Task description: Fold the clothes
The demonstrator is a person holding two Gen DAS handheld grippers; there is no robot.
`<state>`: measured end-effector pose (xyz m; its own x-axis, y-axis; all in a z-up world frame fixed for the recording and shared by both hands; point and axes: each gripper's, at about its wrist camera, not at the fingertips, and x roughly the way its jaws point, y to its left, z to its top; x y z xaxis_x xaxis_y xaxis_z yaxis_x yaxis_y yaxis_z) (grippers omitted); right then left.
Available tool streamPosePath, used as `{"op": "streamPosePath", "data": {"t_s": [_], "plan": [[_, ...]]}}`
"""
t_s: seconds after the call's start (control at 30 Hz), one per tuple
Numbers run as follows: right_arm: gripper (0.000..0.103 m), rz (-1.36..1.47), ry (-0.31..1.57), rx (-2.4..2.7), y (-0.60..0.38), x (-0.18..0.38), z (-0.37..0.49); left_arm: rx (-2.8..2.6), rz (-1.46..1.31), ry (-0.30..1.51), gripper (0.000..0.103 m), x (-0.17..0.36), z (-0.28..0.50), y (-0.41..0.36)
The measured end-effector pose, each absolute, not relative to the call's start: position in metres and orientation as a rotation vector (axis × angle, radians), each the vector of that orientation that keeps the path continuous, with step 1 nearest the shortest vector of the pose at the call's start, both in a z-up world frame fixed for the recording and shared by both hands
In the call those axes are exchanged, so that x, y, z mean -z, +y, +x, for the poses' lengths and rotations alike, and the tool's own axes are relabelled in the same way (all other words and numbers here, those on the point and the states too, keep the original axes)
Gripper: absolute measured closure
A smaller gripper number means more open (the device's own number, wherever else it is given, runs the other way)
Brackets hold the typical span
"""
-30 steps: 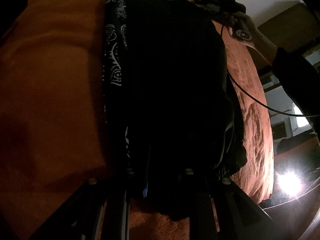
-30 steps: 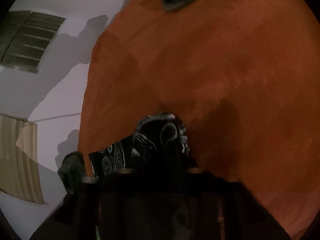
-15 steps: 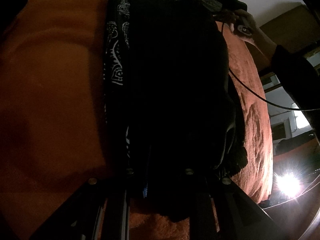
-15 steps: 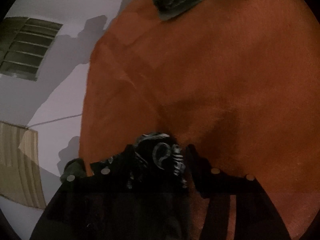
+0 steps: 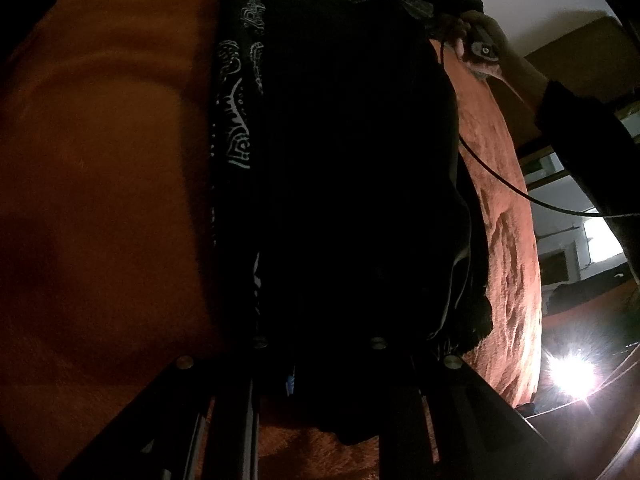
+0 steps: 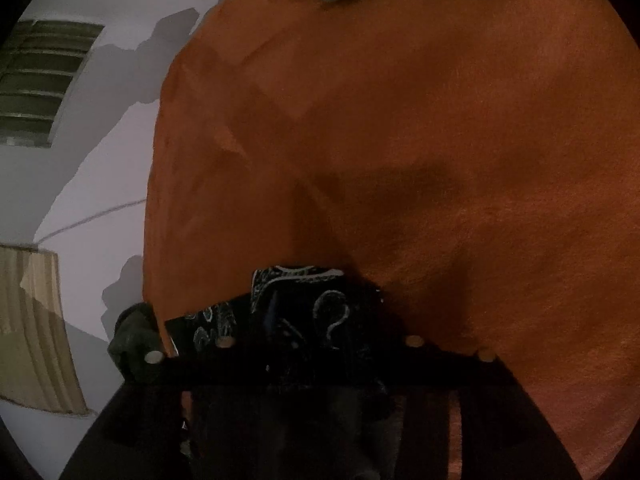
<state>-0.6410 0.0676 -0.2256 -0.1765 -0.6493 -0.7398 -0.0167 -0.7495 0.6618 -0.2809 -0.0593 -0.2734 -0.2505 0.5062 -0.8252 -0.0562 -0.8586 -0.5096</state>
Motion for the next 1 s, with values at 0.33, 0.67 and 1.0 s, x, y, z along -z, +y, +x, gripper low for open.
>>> {"op": "streamPosePath", "data": {"t_s": [0.33, 0.67, 1.0], "plan": [[0.101, 1.277, -0.811, 2.03, 0.079, 0.195, -0.635, -2.161, -1.633, -0.556, 0.086, 0.279, -0.282, -0.054], [0.069, 1.443, -0.842, 2.047, 0.093, 0.244, -0.641, -2.163, -1.633, -0.547, 0.086, 0.277, -0.277, -0.053], [0.042, 1.297, -0.568, 2.112, 0.099, 0.17, -0.501, -2.248, -1.553, -0.558, 0.086, 0.236, -0.286, -0.076]]}}
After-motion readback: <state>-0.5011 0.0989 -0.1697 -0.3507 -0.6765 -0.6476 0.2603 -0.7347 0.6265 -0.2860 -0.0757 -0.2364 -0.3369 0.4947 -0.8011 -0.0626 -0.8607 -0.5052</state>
